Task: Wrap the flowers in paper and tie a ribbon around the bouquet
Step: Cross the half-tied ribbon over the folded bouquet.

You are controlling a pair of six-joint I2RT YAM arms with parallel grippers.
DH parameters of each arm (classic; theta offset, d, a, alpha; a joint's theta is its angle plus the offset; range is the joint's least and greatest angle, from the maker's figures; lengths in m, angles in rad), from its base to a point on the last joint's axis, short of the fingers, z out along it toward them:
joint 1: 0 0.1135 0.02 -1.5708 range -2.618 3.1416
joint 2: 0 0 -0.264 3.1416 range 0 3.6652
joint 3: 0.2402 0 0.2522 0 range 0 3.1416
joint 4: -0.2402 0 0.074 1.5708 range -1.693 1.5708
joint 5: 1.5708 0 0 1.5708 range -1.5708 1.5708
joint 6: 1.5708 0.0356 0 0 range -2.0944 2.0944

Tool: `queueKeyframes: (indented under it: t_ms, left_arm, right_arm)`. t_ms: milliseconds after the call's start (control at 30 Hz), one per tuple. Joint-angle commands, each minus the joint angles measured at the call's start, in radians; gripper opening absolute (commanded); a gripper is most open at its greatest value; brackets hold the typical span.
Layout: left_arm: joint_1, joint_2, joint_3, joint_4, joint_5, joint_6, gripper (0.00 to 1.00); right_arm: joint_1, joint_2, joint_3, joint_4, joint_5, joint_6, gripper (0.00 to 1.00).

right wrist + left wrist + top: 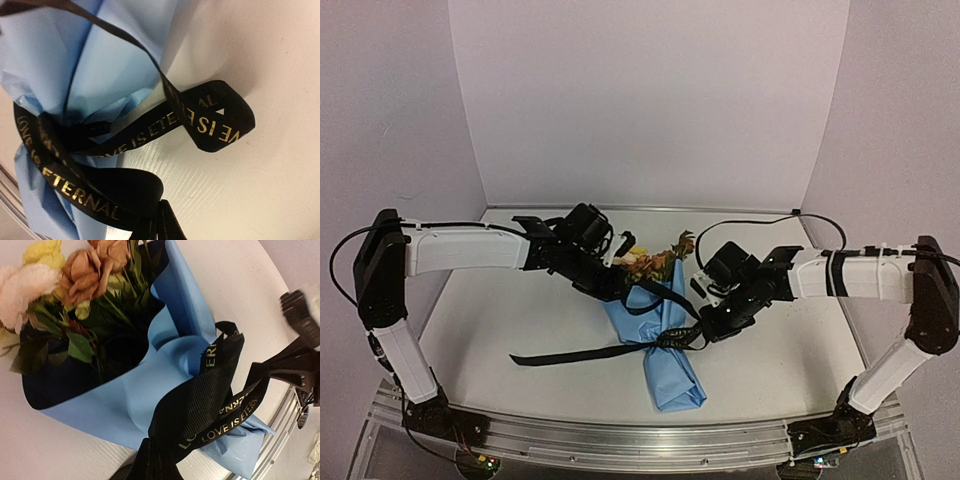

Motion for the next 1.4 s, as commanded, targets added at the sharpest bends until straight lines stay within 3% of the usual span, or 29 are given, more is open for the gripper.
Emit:
queueKeyframes:
  t_ms: [0,233,533,867,1267,1367]
  left_arm:
    - [-0.002,-0.059,-0.058,0.003,0.065,-0.057,0.0]
    - [-0.034,-0.085,-0.127,-0.027,0.145,-0.079,0.0]
    - [-0.088,-0.094,-0.142,0.026,0.319,-0.095,0.0]
    - [-0.08,-0.082,-0.095,0.072,0.304,-0.138,0.0]
    - [-0.092,-0.028,0.005,0.18,0.615,-0.143,0.0]
    - [-0.113,-0.02,0.024,0.207,0.606,-0.157,0.0]
  right_arm:
    - [0.006,-0.053,0.094,-0.095,0.061,-0.008,0.0]
    - [0.003,0.026,0.23,-0.173,0.071,-0.057,0.0]
    - [-0.063,0.201,0.407,-0.206,-0.101,-0.031,0.0]
    - [-0.079,0.249,0.421,-0.209,-0.134,-0.011,0.0]
    - [-0.113,0.276,0.44,-0.213,-0.195,0.02,0.0]
    - [-0.114,0.267,0.434,-0.215,-0.192,0.021,0.0]
